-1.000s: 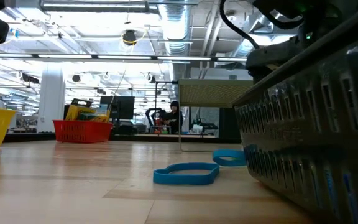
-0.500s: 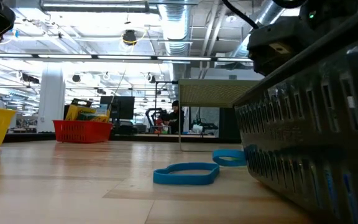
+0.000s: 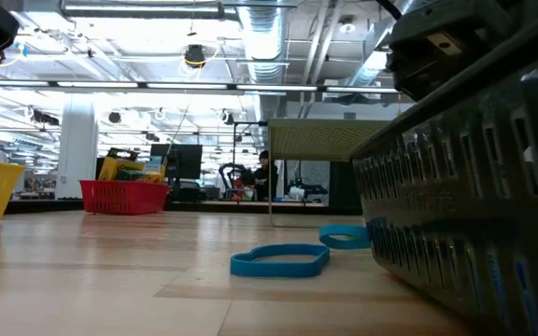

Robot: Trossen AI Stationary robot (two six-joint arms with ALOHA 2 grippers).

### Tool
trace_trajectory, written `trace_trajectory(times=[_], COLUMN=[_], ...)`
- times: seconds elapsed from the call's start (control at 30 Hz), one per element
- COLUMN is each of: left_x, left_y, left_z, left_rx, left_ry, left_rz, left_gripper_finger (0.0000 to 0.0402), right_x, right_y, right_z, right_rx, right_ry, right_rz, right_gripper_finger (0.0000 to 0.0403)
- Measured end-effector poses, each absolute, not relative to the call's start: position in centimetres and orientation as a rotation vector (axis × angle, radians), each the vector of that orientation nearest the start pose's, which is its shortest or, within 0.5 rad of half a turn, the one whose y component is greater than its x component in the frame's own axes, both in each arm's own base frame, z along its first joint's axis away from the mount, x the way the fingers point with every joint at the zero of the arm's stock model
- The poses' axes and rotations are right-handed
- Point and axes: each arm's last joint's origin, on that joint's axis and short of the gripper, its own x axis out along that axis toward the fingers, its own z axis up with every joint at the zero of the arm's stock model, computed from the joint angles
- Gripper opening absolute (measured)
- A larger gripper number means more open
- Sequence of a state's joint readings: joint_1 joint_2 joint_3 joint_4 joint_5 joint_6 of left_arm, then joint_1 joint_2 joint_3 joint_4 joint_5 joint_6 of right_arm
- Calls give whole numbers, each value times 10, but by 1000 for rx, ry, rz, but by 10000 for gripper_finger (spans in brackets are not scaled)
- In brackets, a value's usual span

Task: Pick & Place Office Desk Supplies
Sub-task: Put the yellow rubber band into the yellow bin

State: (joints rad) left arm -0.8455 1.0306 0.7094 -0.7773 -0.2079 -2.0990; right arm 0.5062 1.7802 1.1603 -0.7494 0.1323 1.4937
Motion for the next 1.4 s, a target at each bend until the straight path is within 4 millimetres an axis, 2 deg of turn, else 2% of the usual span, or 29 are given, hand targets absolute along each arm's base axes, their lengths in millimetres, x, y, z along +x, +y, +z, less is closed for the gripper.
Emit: trace_trajectory(times=[0.07,0.17,0.37,0.5,0.67,0.77,0.93,1.13,1.27,1.4], left_x=[123,125,132,144,164,175,191,209,223,237], left_y=[-131,-132,-135,-141,-145,-137,-117,-94,-86,-85], left_z=[223,227,236,252,281,294,302,297,293,297], left_rx=[-1307,-1331,-1358,-1333,-1188,-1134,-1083,-1068,-1059,-1031], left_ry=[1070,984,833,622,378,245,145,145,133,17], left_rz=[591,559,443,266,-11,-56,-42,-3,2,-51], left_gripper_finger=[271,270,270,269,262,257,242,225,219,221], right_x=[288,286,266,250,239,240,248,274,292,306], right_y=[157,157,149,145,142,140,138,138,134,128], right_z=[175,182,220,249,276,290,314,352,370,382], right_rx=[828,843,878,926,982,1018,1021,938,873,815], right_ry=[1202,1187,1059,945,799,696,581,499,472,474], right_rz=[-670,-655,-697,-670,-599,-529,-443,-393,-379,-382], right_gripper_finger=[0,0,0,0,0,0,0,0,0,0])
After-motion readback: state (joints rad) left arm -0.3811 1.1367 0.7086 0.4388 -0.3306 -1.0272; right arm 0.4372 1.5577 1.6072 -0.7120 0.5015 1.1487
